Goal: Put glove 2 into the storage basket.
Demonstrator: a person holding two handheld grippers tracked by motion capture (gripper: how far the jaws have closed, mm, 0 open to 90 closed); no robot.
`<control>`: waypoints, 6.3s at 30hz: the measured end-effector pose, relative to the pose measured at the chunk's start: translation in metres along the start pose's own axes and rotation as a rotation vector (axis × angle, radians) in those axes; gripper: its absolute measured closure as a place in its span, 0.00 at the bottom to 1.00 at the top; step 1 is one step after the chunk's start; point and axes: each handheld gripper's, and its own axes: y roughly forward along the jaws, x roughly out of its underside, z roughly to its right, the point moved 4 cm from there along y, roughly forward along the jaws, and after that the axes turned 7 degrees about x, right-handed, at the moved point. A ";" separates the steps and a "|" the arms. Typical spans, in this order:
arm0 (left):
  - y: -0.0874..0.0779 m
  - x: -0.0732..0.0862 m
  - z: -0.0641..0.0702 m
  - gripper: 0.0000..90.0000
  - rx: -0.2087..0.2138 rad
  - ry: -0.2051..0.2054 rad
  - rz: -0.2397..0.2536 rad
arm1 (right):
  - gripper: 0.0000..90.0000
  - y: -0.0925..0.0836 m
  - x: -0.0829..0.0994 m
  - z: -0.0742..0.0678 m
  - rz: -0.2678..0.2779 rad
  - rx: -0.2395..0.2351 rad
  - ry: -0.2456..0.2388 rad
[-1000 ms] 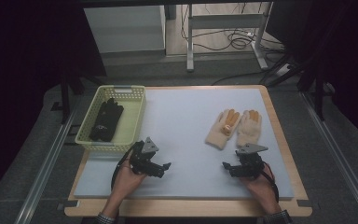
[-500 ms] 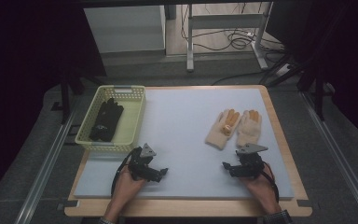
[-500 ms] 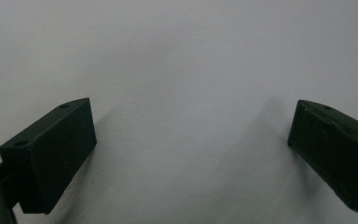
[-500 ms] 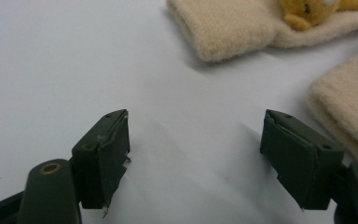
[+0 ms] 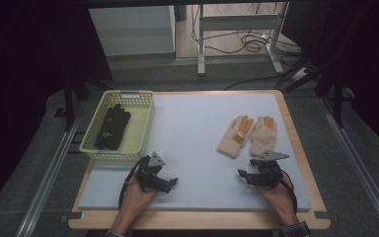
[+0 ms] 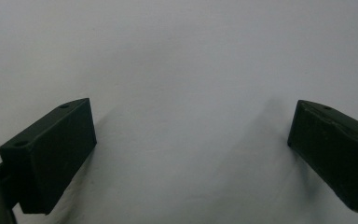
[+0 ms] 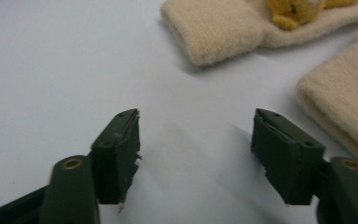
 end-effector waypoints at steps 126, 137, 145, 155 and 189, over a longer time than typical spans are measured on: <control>0.000 0.000 0.000 0.01 0.000 -0.002 0.002 | 0.76 0.034 -0.051 -0.064 0.010 -0.150 -0.134; 0.000 0.000 0.000 0.01 0.000 -0.002 0.002 | 0.64 0.024 -0.069 0.003 0.047 -0.005 -0.010; 0.000 0.000 0.000 0.01 0.001 -0.003 0.002 | 0.41 0.044 -0.079 0.037 0.008 0.073 0.063; 0.000 0.000 0.000 0.01 0.001 -0.003 0.003 | 0.39 0.082 -0.073 0.052 -0.033 0.127 0.086; 0.000 0.000 0.000 0.01 0.001 -0.001 0.001 | 0.66 0.000 -0.101 0.006 0.108 -0.051 -0.025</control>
